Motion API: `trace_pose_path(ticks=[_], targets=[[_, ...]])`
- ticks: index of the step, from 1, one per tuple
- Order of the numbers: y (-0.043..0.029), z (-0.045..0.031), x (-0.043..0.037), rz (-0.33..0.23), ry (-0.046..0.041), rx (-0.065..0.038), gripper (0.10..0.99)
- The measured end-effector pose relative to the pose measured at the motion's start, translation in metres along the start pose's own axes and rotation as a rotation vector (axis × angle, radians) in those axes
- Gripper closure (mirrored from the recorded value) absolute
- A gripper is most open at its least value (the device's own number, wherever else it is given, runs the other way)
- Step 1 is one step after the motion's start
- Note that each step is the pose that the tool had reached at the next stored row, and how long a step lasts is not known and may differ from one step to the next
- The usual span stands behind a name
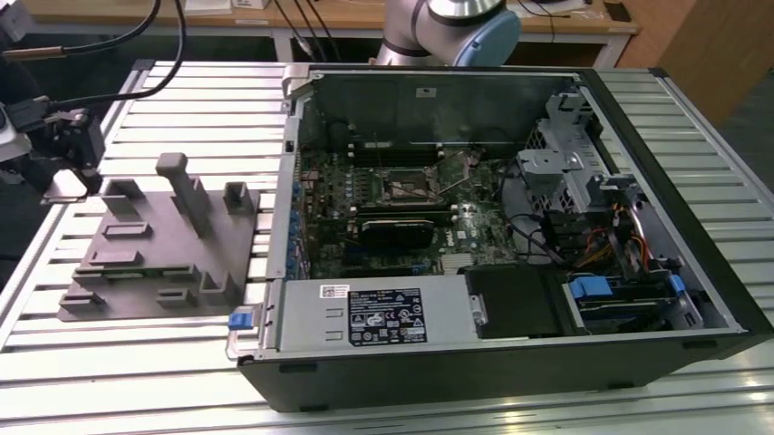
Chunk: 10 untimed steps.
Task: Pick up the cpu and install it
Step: 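Pick up the cpu and move it towards the insertion slot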
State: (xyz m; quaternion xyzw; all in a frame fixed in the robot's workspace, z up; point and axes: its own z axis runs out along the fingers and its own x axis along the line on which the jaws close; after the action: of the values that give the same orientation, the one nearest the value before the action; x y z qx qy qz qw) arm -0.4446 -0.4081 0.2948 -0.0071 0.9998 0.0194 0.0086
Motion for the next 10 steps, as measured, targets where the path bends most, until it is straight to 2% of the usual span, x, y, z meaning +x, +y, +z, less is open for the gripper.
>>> trace_pose_path(ticks=[10], targets=[[0.0005,-0.0123,-0.0002,0.0,0.0,0.0,0.541]])
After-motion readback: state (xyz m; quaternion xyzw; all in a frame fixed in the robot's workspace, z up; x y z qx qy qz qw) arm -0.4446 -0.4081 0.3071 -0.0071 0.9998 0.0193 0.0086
